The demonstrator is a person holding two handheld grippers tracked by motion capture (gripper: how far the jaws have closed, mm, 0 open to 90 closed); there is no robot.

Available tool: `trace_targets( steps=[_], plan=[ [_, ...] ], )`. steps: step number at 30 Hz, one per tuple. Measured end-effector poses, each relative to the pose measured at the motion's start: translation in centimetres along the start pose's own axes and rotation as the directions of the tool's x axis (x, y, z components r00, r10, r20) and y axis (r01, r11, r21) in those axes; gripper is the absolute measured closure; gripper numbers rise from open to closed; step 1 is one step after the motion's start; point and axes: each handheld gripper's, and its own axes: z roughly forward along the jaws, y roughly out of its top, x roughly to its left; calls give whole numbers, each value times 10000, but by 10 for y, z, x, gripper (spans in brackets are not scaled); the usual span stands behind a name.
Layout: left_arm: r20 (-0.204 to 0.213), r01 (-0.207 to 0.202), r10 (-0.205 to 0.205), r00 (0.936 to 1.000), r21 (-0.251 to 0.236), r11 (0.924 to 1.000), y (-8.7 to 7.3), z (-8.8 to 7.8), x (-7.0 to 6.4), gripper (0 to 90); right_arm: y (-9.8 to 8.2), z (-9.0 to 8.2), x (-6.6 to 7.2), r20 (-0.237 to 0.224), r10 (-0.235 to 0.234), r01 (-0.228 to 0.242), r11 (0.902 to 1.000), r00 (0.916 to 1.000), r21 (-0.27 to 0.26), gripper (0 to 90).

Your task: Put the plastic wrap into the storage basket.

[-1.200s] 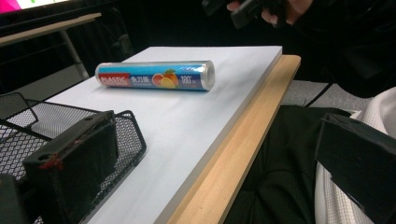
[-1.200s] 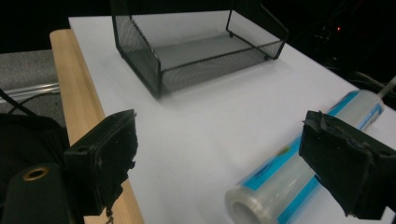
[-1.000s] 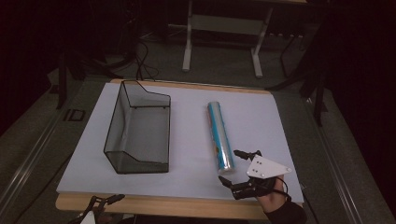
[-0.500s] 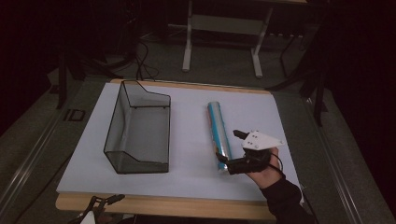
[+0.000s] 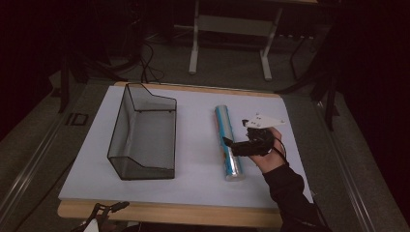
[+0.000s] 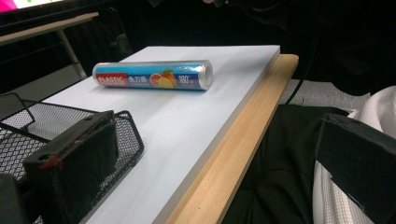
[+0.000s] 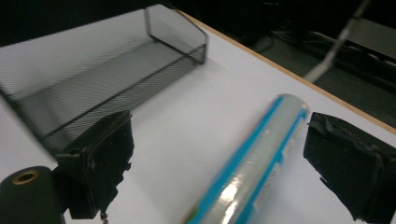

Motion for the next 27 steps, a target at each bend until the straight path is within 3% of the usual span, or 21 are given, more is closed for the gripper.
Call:
trace_targets(
  steps=[6, 13, 16, 20, 21, 27],
  plan=[
    [23, 12, -12, 10000, 11, 10000, 0, 0, 0, 1, -3, 16, -12, 344, 457, -474, 9977, 9984, 483, 84],
    [32, -9, 9, 10000, 33, 10000, 0, 1, 0, 1, -5, 38, -26, 789, 1121, -1208, 9859, 9906, 1159, 88],
    [34, 6, -6, 10000, 24, 10000, 0, 1, 0, 1, -5, 41, -27, 767, 1240, -1328, 9836, 9893, 1223, 88],
    [44, -9, 9, 10000, 31, 10000, 0, 1, 0, 1, -7, 55, -32, 1029, 1579, -1728, 9724, 9821, 1571, 88],
    [40, -19, 19, 10000, 41, 10000, 0, 1, 0, 1, -7, 63, -34, 1172, 1843, -2034, 9622, 9759, 1810, 93],
    [52, -42, 41, 10000, 49, 10000, 0, 0, -1, 1, -13, 85, -41, 1640, 2301, -2638, 9372, 9592, 2283, 93]
  ],
)
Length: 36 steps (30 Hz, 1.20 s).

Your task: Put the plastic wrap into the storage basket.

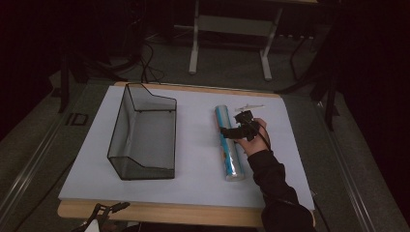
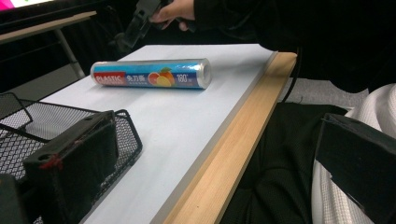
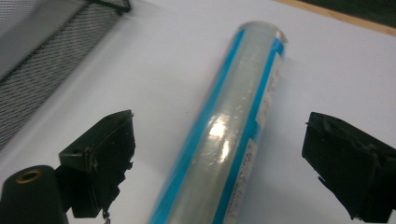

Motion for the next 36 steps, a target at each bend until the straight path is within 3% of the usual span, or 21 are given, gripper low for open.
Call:
trace_targets(
  steps=[5, 8, 12, 21, 22, 23, 25, 28, 30, 36],
  plan=[
    [14, 10, -10, 10000, 3, 10000, 0, 0, 0, 1, -3, 19, -5, 161, 601, -610, 9962, 9981, 615, 94],
    [13, 0, 0, 10000, 0, 10000, 0, 0, 0, 1, -4, 30, -8, 169, 1094, -1106, 9884, 9939, 1036, 94],
    [7, 1, -1, 10000, 0, 10000, 0, 0, 0, 1, -5, 42, -7, 359, 1257, -1300, 9774, 9914, 1666, 94],
    [11, -13, 13, 10000, 6, 10000, 0, 0, 0, 1, -6, 61, -3, 573, 1409, -1517, 9409, 9884, 3028, 94],
    [11, -13, 13, 10000, 6, 10000, 0, 0, 0, 1, -6, 61, -3, 573, 1409, -1517, 9409, 9884, 3028, 94],
    [21, -25, 25, 10000, 21, 10000, 0, 0, 0, 1, -7, 63, -2, 609, 1470, -1588, 9358, 9873, 3148, 94],
    [22, -36, 36, 10000, 17, 10000, 0, 0, 0, 1, -8, 71, 0, 732, 1678, -1831, 9117, 9831, 3679, 131],
    [13, -29, 29, 10000, 3, 10000, 0, 0, 0, 1, -8, 73, -1, 723, 1776, -1917, 9048, 9814, 3801, 132],
    [13, -23, 23, 10000, 1, 10000, 0, 0, 0, 1, -8, 78, 2, 895, 1784, -1996, 8858, 9799, 4191, 144],
    [1, -30, 30, 10000, -4, 10000, 0, 0, 0, 1, -4, 82, 6, 1325, 1632, -2055, 8753, 9776, 4377, 264]
  ],
)
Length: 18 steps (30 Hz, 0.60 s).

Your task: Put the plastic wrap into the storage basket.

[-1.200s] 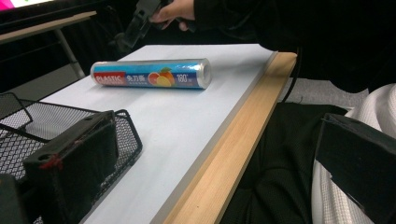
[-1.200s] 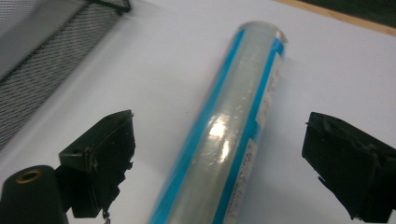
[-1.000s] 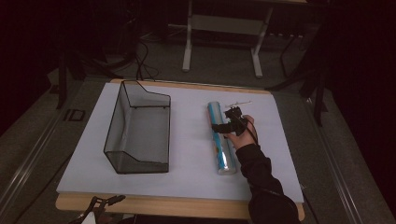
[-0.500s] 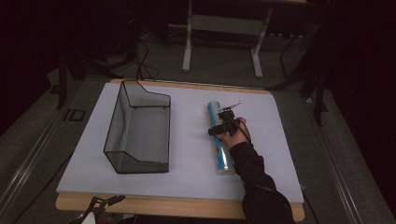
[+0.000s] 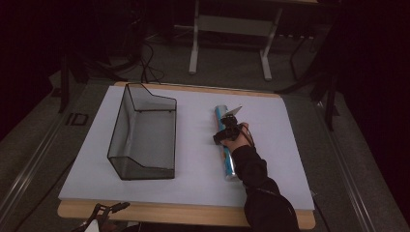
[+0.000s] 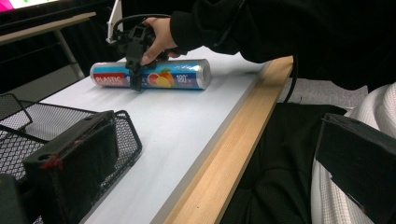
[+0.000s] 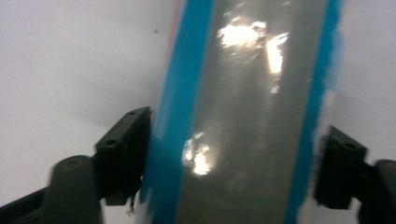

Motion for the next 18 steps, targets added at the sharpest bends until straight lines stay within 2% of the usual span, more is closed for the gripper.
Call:
trace_targets(
  steps=[3, 5, 7, 9, 11, 13, 18],
  plan=[
    [-17, -32, 32, 10000, -5, 10000, 0, 0, 0, 1, 3, 0, 0, 90, -15, 12, 9996, 10000, 288, 273],
    [-18, -44, 44, 10000, 14, 10000, 0, 0, -1, 1, 6, 0, 3, 337, 105, -121, 9987, 9994, 491, 282],
    [-49, -31, 31, 10000, -16, 10000, 0, 0, 0, 1, 6, 0, 4, 425, 228, -248, 9986, 9988, 457, 287],
    [-62, -23, 23, 10000, -22, 10000, 0, -1, 0, 1, 5, -1, 3, 306, 368, -380, 9985, 9989, 394, 291],
    [-52, 15, -16, 10000, -43, 10000, 0, 0, 1, 1, 4, -3, -4, -47, 760, -759, 9970, 9971, 174, 300],
    [-35, 14, -14, 10000, -36, 10000, 0, 0, 1, 1, 3, -8, -6, 29, 838, -838, 9965, 9965, -32, 303],
    [-37, -7, 7, 10000, -27, 10000, 0, 0, 0, 1, 5, -29, -6, -303, 831, -852, 9935, 9961, -756, 308]
  ],
)
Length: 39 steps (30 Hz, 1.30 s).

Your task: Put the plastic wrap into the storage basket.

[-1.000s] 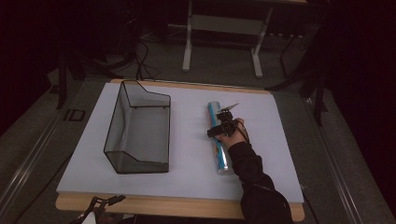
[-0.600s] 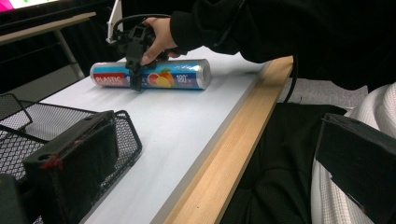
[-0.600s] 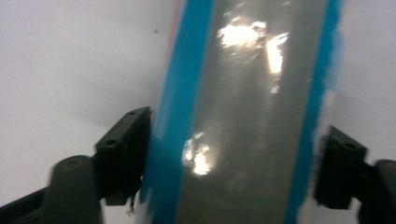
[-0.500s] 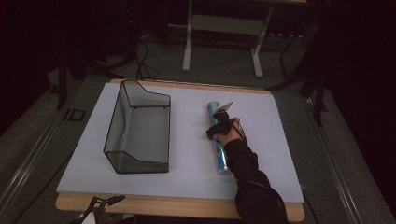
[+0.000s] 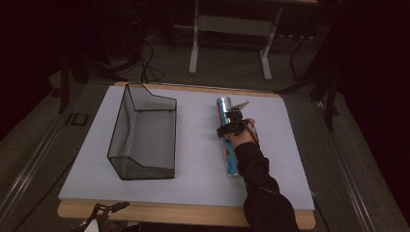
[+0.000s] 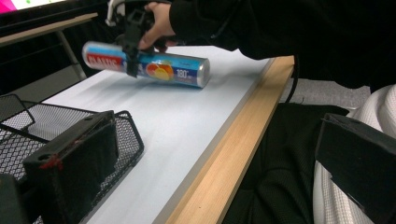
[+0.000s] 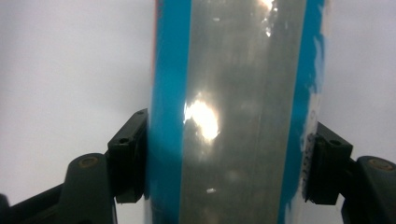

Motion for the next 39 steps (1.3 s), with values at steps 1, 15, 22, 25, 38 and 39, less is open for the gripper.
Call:
trace_targets(
  steps=[1, 15, 22, 25, 38, 39],
  plan=[
    [2, -2, 2, 10000, 12, 10000, 0, 0, 0, 1, 1, -5, 1, -79, 8, -10, 9998, 10000, -184, 309],
    [12, -33, 33, 10000, -3, 10000, 0, 0, 0, 1, 17, -65, 38, -717, -858, 716, 9807, 9937, -1821, 316],
    [8, -28, 28, 10000, -8, 10000, 0, 0, 0, 1, 25, -89, 53, -1091, -1040, 758, 9685, 9886, -2372, 317],
    [15, -38, 38, 10000, 1, 10000, 0, 0, 0, 1, 29, -99, 59, -1226, -1130, 774, 9615, 9860, -2639, 317],
    [19, -31, 31, 10000, -28, 10000, 0, 0, 0, 1, 42, -139, 93, -2172, -1412, 551, 9312, 9659, -3602, 317],
    [8, -24, 24, 10000, -30, 10000, 0, 0, 0, 1, 43, -140, 95, -2224, -1426, 534, 9297, 9645, -3644, 317]
  ],
)
